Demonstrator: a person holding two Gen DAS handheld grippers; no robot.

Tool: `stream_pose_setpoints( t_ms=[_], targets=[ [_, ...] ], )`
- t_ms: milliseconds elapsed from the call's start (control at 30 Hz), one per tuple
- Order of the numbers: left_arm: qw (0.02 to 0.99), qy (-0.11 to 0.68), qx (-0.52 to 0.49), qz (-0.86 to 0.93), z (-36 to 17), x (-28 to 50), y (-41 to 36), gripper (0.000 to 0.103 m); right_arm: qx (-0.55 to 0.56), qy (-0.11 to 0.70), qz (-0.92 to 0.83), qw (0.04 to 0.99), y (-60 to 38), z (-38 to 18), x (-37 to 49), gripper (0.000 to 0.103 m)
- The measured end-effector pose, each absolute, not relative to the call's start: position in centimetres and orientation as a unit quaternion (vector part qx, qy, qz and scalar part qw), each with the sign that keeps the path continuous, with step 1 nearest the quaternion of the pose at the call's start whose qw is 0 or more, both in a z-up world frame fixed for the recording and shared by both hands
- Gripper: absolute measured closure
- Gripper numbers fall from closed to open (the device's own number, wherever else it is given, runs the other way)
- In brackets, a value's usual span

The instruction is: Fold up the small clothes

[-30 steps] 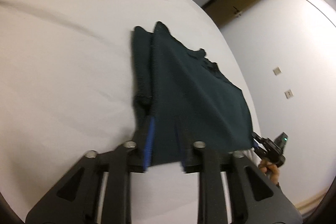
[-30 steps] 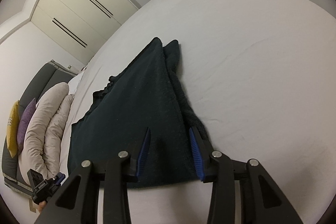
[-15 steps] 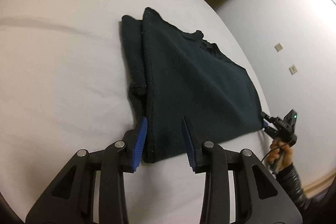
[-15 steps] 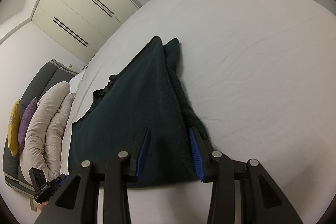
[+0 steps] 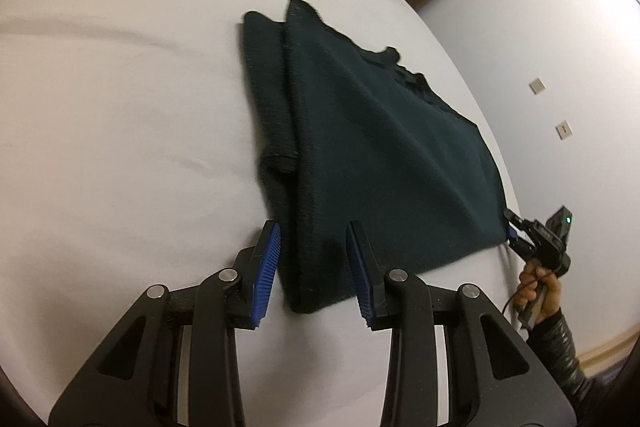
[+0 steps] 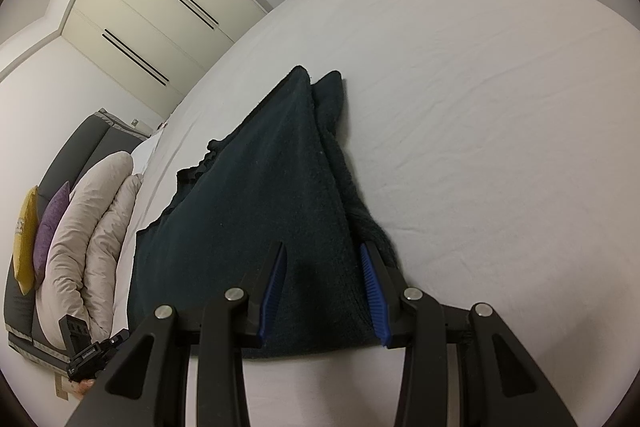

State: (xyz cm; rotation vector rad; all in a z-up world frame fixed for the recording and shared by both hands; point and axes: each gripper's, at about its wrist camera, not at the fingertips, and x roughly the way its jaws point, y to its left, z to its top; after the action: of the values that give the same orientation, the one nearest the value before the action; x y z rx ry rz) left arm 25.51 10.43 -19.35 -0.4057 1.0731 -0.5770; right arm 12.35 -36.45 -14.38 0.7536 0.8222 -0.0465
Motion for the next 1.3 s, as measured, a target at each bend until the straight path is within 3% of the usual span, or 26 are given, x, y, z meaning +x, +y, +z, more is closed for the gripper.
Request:
stream_pose_setpoints(
  t_ms=[100, 167, 333, 500, 767, 967, 1167, 1267, 1300],
  targets=[
    [0.803, 0.498, -0.180, -0.274, -19.2, 25.4, 10.0, 0.082, 0.356, 0.391, -0.022, 0.848, -36.5, -14.4, 12.4, 0.061],
    [0.808, 0.497, -0.169, -0.269, -19.1, 25.3, 9.7, 0.096, 0.354, 0.391, -0.023, 0.849, -36.3, -14.4, 12.5, 0.061],
    [0.824, 0.493, -0.139, -0.244, -19.0, 24.8, 9.2, 0.097, 0.351, 0.393, -0.024, 0.849, -36.4, -14.4, 12.6, 0.063],
    [0.837, 0.490, -0.122, -0.213, -18.9, 23.7, 8.8, 0.098, 0.342, 0.399, -0.040, 0.850, -36.6, -14.5, 12.5, 0.080],
    [0.831, 0.493, -0.184, -0.183, -20.7, 22.1, 10.7, 0.098, 0.343, 0.412, -0.044, 0.843, -37.5, -15.5, 12.7, 0.093],
    [0.822, 0.493, -0.202, -0.201, -20.4, 22.9, 11.1, 0.094, 0.343, 0.409, -0.052, 0.844, -37.7, -15.0, 12.0, 0.092],
    [0.815, 0.495, -0.231, -0.196, -20.7, 23.7, 11.6, 0.092, 0.337, 0.416, -0.041, 0.843, -37.1, -14.9, 12.3, 0.080],
    [0.821, 0.492, -0.217, -0.194, -20.7, 23.6, 11.0, 0.092, 0.335, 0.421, -0.030, 0.842, -37.2, -15.0, 12.6, 0.083],
    [0.821, 0.492, -0.217, -0.192, -20.8, 23.6, 11.0, 0.092, 0.329, 0.426, -0.030, 0.842, -37.3, -15.0, 12.7, 0.091]
  ],
)
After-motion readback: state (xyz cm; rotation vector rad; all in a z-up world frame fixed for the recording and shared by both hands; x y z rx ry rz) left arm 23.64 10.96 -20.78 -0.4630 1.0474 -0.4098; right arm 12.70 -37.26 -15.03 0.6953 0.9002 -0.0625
